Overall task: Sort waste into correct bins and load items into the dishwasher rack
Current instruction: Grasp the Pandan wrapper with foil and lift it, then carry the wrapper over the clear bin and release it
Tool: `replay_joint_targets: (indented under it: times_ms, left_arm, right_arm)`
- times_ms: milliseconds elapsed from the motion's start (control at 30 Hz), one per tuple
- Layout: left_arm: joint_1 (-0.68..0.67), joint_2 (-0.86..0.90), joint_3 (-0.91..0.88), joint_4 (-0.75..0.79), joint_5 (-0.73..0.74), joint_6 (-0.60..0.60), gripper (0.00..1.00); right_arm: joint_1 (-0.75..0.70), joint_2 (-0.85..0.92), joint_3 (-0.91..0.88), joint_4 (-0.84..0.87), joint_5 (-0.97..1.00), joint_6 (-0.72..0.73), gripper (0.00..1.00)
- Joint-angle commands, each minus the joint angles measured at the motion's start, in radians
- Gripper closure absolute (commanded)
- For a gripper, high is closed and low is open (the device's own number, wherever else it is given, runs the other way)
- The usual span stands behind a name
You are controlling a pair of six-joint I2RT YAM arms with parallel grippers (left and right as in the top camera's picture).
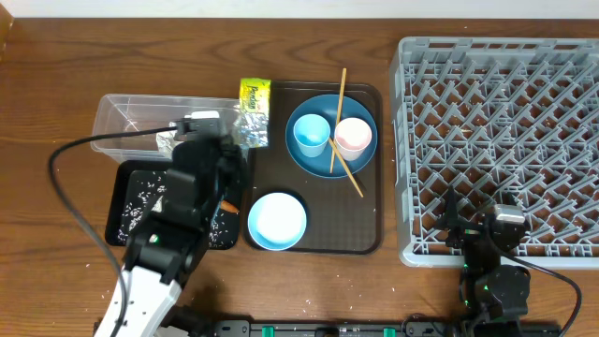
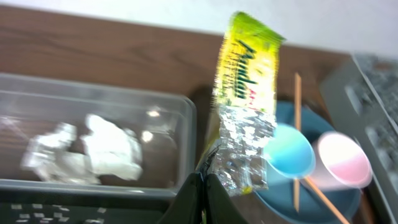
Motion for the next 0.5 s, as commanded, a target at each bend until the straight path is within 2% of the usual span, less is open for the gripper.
replay_joint_targets:
  times_ms: [0, 133, 467]
  left_arm:
    - [0.0, 0.006, -0.002, 0.0, -0.173, -0.029, 0.94]
    - [0.014, 0.084, -0.002, 0.005, -0.261, -0.063, 0.93]
    - [0.09, 0.367, -0.002, 0.122, -0.252, -0.115, 0.94]
  right_arm:
    - [0.013, 0.0, -0.001, -0.005, 0.0, 0.005, 0.01]
    - [0.013, 0.0, -0.001, -0.005, -0.001, 0.005, 0.01]
    - [0.013, 0.0, -0.001, -0.005, 0.0, 0.005, 0.01]
